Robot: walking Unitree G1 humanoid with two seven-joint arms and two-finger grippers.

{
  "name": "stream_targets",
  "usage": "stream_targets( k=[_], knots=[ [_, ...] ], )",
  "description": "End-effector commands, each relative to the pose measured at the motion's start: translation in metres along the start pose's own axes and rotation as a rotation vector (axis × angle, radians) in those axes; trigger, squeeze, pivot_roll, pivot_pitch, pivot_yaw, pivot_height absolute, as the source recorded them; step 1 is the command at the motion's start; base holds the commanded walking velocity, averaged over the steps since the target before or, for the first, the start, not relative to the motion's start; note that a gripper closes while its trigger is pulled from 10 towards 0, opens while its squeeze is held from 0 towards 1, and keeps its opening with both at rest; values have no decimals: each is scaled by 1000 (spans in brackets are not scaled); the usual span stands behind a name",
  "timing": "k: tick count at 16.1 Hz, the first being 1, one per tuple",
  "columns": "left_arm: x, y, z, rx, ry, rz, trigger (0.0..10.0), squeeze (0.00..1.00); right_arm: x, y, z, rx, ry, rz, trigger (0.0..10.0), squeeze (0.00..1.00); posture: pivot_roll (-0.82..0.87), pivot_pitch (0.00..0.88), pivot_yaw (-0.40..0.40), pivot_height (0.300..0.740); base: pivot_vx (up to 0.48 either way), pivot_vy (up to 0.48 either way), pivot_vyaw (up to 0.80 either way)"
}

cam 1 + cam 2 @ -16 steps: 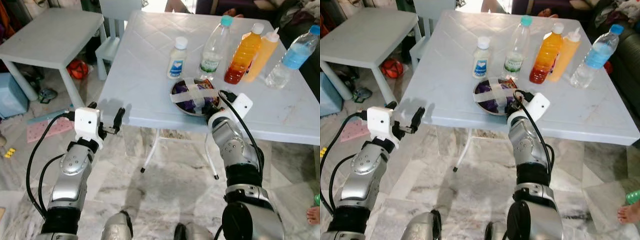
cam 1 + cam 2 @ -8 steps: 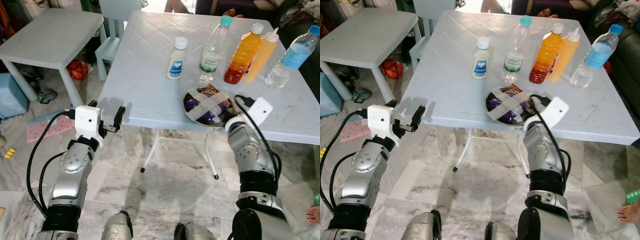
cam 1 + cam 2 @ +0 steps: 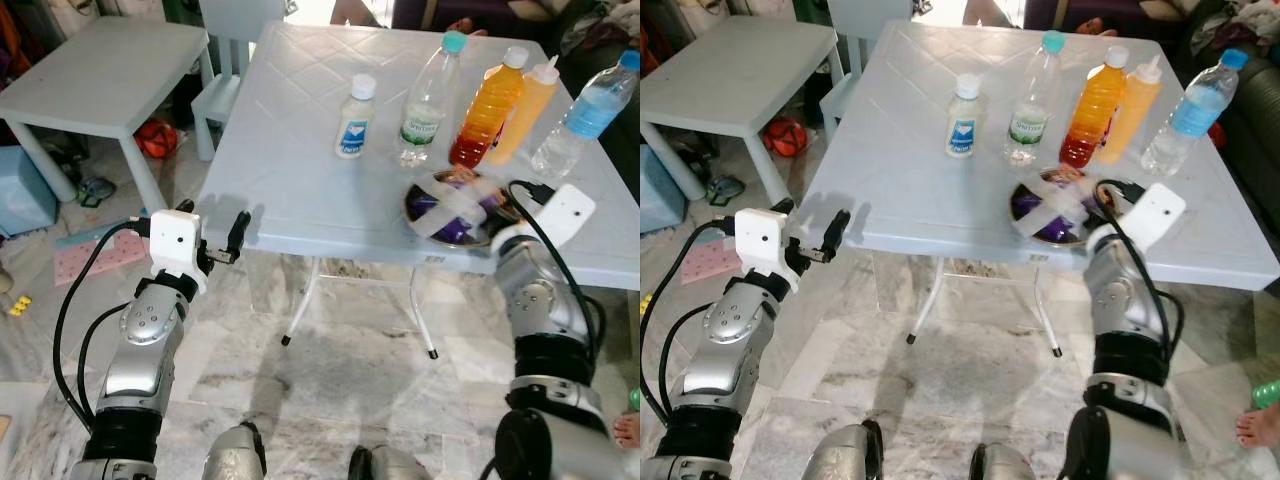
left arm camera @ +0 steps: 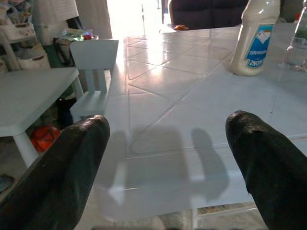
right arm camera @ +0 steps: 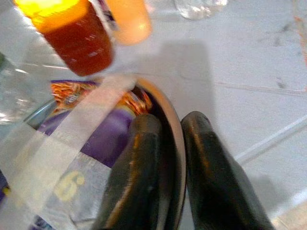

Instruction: Restocking fridge

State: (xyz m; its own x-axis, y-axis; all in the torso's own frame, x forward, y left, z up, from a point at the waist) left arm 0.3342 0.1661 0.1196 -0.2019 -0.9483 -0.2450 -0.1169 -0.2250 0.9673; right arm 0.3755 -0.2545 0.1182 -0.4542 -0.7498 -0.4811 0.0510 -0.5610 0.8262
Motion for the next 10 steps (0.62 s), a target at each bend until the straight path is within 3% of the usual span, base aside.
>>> stream_targets(
  k=[1,6,10],
  knots=[
    [-1,1,-2,0,-10,-14,10000,0,3,2,-1,-7,-1,1,10000,1000,27,80,-22,740,0,0,0],
    [1,1,-2,2,-13,-15,10000,0,15,20,-7,44,-25,25,10000,1000,31,79,-22,740,0,0,0],
    [-1,1,-2,4,-9,-17,10000,0,-13,7,9,51,58,2,10000,1000,25,76,-24,740,0,0,0]
  ],
)
Point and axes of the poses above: a point about 5 cm out from each wrist's last joint towards the gripper, its own z axis pointing back from the gripper into the wrist, its own y axis along the axis of the wrist's last joint, x = y × z, the point moved 4 cm from there along -z, pointing out of the wrist towards the gripper, and after that the axes turned 8 degrees about -z, right-handed, at the moved point
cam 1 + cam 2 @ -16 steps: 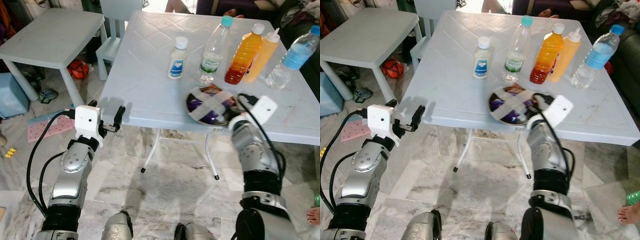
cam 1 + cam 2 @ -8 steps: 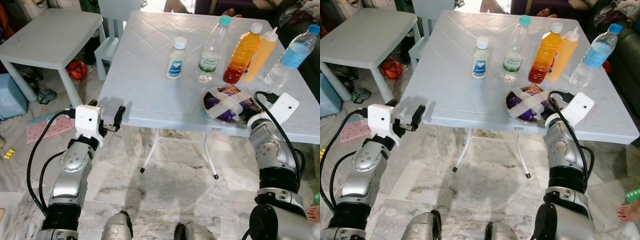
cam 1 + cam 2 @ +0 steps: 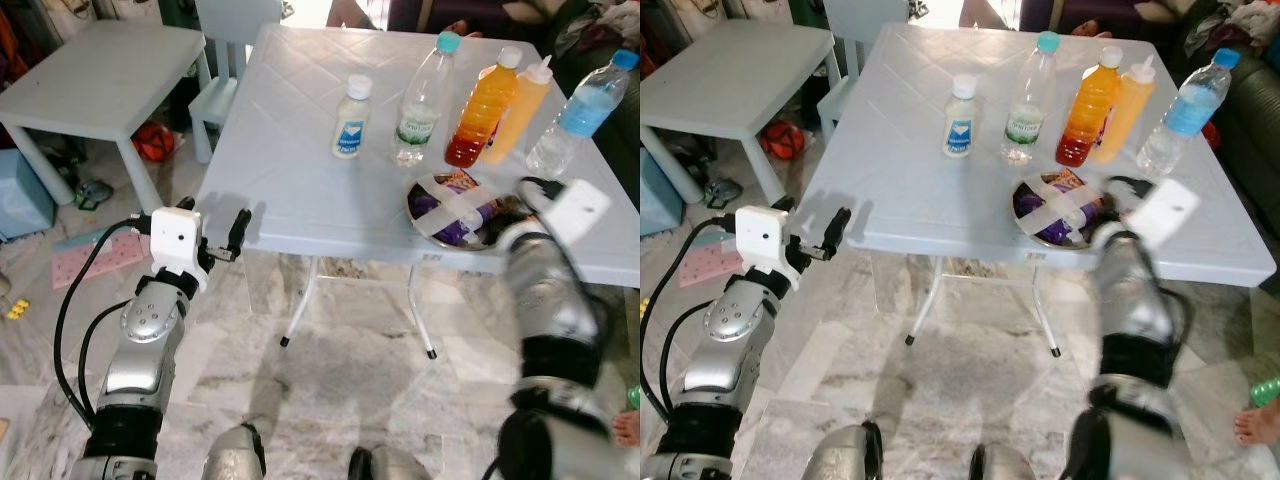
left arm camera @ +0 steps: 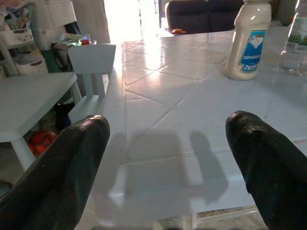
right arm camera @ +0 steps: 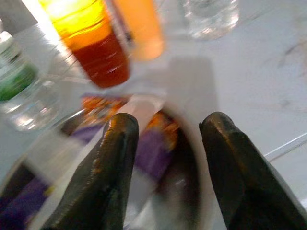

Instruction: Restocking fridge

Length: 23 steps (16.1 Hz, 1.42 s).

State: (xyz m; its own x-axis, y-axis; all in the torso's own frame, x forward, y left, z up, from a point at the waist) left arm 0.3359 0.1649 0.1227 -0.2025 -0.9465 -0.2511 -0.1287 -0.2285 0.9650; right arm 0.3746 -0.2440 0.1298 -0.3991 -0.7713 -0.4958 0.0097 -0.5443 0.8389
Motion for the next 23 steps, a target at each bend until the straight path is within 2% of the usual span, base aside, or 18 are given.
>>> stream_targets(
  k=[1,4,6,8,11,14,15,17,18,19,20,21,22,23],
  knots=[
    [0,-2,0,-6,-9,-9,10000,0,-2,-3,7,3,-4,-10,10000,1000,24,76,-25,740,0,0,0],
    [1,-2,0,-7,-11,-6,10000,0,2,-16,19,-6,-53,-29,10000,1000,21,77,-24,740,0,0,0],
    [1,-3,0,-7,-10,-4,10000,0,7,-12,28,27,-89,-21,10000,1000,20,78,-27,740,0,0,0],
    [1,-3,0,-7,-8,-2,10000,0,1,-4,29,66,-51,-1,10000,1000,14,77,-29,740,0,0,0],
    [3,-2,-2,-3,-10,0,10000,0,0,5,26,95,-53,3,10000,1000,15,74,-27,740,0,0,0],
    [0,-2,-2,-3,-7,-4,10000,0,2,0,30,72,-90,-33,10000,973,19,74,-27,740,0,0,0],
    [0,-2,-2,-2,-7,-4,10000,0,4,-7,33,57,-102,-25,10000,682,20,73,-29,740,0,0,0],
    [1,-2,-2,-1,-8,-2,10000,0,10,-17,35,25,-123,-37,10000,471,19,73,-28,740,0,0,0],
    [2,-2,-2,-1,-9,-1,10000,0,12,-20,34,17,-127,-35,10000,212,16,73,-28,740,0,0,0],
    [2,-2,-2,-1,-10,-1,10000,0,13,-20,33,12,-122,-34,10000,39,15,75,-26,740,0,0,0],
    [2,-1,-3,0,-11,-1,10000,0,16,-20,31,6,-131,-35,10000,0,15,75,-26,740,0,0,0],
    [2,-1,-3,1,-12,-2,10000,0,21,-22,30,-10,-148,-52,8549,0,17,76,-25,740,0,0,0],
    [2,-1,-3,1,-12,-2,10000,0,22,-23,30,-13,-149,-54,8549,0,17,76,-25,740,0,0,0],
    [2,-1,-3,1,-12,-2,10000,0,25,-25,28,-26,-152,-50,2235,0,19,78,-24,740,0,0,0]
  ],
)
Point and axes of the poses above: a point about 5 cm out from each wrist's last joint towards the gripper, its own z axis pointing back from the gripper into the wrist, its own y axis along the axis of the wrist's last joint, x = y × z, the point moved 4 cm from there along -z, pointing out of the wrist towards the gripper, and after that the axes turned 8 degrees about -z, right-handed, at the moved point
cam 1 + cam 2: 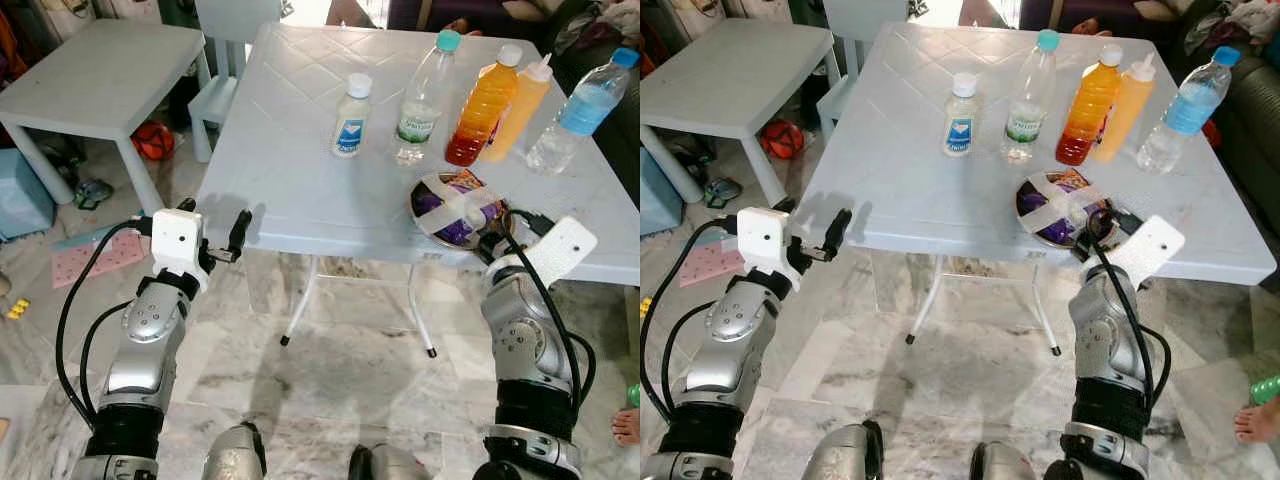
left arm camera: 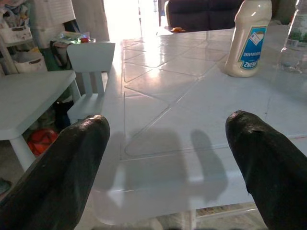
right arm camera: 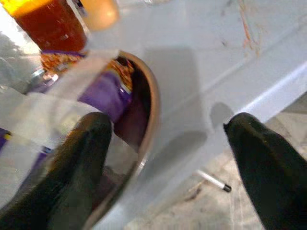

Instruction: Restocking fridge

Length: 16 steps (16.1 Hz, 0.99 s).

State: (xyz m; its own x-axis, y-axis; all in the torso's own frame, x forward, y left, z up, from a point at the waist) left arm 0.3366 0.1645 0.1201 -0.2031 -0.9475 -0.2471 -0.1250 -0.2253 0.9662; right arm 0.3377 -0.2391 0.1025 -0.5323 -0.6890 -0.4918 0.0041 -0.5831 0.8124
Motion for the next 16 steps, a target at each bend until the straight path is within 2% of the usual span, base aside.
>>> stream_targets(
  k=[1,6,7,8,9,11,16],
  knots=[
    [1,1,-2,3,-12,-7,10000,0,2,0,-5,-26,3,-1,0,0,22,79,-24,740,0,0,0],
    [-1,1,-1,0,-12,-14,10000,0,6,4,-19,-79,27,8,0,0,28,84,-19,740,0,0,0],
    [-2,1,-1,0,-14,-15,10000,0,6,5,-22,-88,34,15,353,0,28,86,-18,740,0,0,0],
    [-2,1,0,-1,-15,-15,10000,0,5,5,-23,-103,44,11,1686,0,27,87,-17,740,0,0,0],
    [-2,1,0,-2,-16,-16,10000,0,3,2,-24,-136,60,5,3922,0,28,89,-16,740,0,0,0],
    [-2,1,0,-3,-17,-18,10000,0,3,0,-28,-175,83,21,10000,0,30,90,-15,740,0,0,0],
    [-4,1,0,-6,-17,-25,10000,0,8,12,-40,-201,98,50,10000,0,35,97,-9,740,0,0,0]
  ],
)
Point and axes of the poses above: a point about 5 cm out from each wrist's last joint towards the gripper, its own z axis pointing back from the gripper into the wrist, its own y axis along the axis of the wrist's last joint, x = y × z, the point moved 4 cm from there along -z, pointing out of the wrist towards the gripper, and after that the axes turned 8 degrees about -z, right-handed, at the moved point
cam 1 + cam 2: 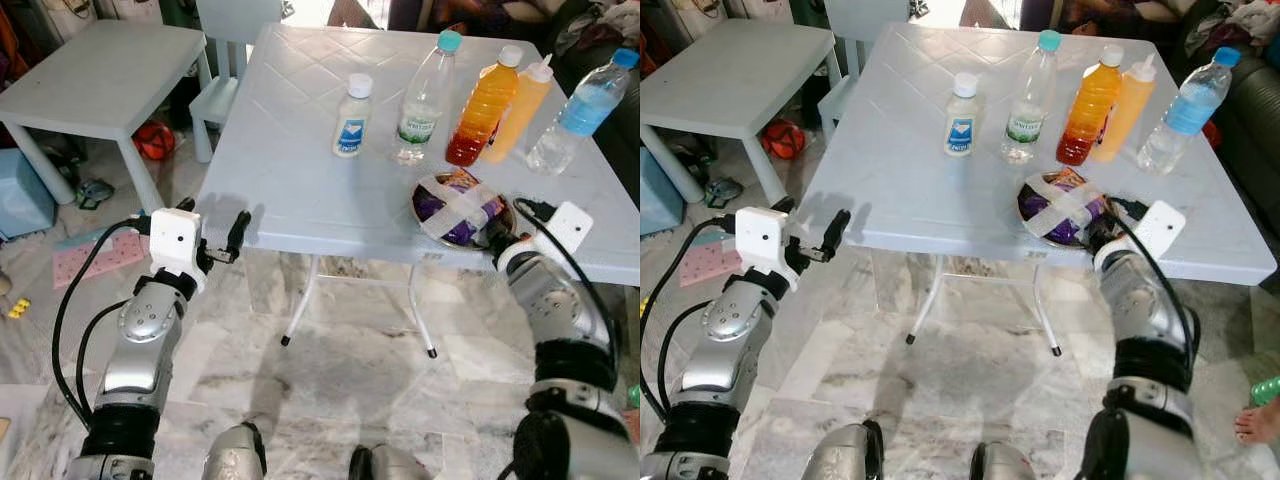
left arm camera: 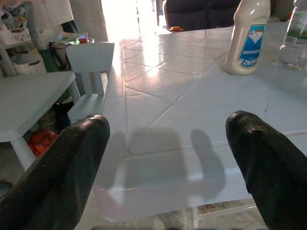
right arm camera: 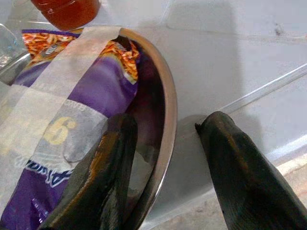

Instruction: Restocking fridge

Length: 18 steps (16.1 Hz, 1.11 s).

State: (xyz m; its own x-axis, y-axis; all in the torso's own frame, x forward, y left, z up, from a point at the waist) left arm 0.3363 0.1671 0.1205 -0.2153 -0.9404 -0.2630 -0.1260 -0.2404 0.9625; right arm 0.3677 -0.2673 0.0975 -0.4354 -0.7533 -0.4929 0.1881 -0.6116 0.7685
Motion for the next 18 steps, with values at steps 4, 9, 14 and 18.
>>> stream_targets(
  k=[4,9,14,18],
  knots=[
    [-3,1,0,-7,-6,-16,10000,0,-2,4,-8,-58,29,-26,0,0,41,100,-6,740,0,0,0],
    [-5,2,0,-7,-6,-22,10000,0,-1,9,-12,-68,26,-62,0,0,46,99,-3,740,0,0,0],
    [-4,3,-1,-5,-10,-24,10000,0,-1,11,-13,-68,26,-95,0,0,46,96,-1,740,0,0,0],
    [-10,4,1,-8,-13,-42,10000,0,0,13,-12,-64,22,-52,0,0,44,106,4,740,0,0,0]
  ],
)
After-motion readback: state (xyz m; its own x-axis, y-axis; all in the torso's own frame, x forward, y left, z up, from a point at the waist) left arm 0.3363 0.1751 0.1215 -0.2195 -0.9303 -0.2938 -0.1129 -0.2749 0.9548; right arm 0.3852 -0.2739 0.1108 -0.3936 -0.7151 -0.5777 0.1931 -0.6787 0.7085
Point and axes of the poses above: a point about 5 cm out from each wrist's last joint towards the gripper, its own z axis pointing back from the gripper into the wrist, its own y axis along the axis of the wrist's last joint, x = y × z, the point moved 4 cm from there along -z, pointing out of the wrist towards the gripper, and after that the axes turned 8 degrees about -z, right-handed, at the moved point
